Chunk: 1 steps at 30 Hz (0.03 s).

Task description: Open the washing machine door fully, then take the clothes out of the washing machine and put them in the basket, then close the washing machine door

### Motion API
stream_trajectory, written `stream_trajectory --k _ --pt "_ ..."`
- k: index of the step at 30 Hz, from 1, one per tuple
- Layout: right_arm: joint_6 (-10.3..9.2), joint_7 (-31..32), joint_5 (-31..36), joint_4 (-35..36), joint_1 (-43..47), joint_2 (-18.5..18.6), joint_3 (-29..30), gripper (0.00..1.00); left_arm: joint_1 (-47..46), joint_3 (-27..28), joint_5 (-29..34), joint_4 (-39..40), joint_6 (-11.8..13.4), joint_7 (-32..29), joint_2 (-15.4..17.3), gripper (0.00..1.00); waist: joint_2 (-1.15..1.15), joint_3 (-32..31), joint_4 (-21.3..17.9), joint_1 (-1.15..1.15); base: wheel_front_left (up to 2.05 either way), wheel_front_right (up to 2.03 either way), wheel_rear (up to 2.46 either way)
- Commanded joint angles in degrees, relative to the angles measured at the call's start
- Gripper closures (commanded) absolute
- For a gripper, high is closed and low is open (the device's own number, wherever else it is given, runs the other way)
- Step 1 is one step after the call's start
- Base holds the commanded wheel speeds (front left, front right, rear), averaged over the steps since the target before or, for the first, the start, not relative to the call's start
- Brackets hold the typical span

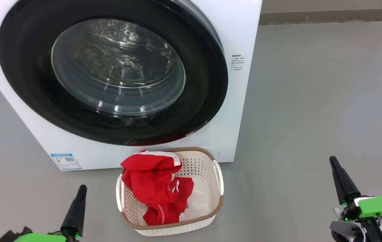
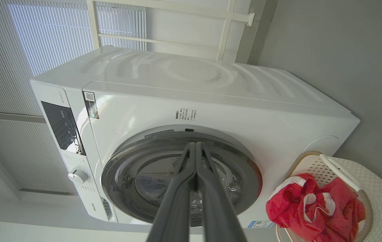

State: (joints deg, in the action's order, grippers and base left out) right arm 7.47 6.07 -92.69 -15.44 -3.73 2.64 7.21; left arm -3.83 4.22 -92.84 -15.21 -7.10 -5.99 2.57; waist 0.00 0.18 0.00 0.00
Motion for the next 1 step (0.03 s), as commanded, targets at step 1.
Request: stream_trajectory --k 1 --pt "0.02 0.34 0.44 1.42 -2.45 0.35 -0.79 1.0 -2.34 2.12 0.53 1.18 -0.39 -0.35 0.48 1.0 0.0 0.0 0.0 0.0 0.0 0.0 0.0"
